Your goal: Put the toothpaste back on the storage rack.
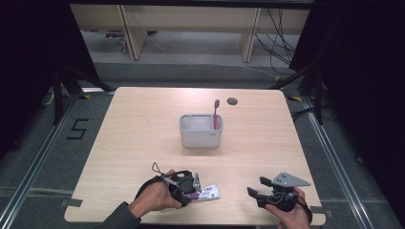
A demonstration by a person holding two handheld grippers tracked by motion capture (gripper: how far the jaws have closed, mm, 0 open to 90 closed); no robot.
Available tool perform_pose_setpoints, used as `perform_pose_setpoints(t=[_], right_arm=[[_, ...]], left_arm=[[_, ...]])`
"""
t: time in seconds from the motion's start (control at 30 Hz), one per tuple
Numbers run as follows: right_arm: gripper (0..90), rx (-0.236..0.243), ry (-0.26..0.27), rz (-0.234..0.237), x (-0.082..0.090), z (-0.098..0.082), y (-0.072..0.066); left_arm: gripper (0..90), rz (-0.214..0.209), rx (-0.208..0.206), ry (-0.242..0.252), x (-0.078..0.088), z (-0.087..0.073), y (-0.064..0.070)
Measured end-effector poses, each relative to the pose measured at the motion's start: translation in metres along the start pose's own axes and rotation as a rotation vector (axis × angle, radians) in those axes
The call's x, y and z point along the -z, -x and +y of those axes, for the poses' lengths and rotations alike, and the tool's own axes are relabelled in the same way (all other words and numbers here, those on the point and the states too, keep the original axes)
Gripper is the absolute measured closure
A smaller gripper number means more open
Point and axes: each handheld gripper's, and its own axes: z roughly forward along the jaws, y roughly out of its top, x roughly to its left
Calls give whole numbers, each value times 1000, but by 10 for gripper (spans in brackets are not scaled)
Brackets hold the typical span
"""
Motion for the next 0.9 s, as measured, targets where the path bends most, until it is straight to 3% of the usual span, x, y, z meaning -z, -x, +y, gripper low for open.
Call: perform_pose_setpoints(t=[0.13, 0.2, 0.33, 0.5, 0.9], right_arm=[[338, -9, 2, 3, 0, 0, 0], [338, 31, 18, -10, 0, 0, 3], [338, 29, 22, -13, 0, 0, 3], [338, 28, 22, -14, 0, 0, 3], [338, 9, 16, -3, -1, 0, 3]], left_arm=[[705, 17, 10, 40, 4, -1, -4], [705, 12, 24, 61, 6, -2, -6], [708, 28, 50, 117, 12, -5, -10], [709, 14, 93, 193, 24, -10, -16], [708, 91, 176, 369, 54, -19, -37]])
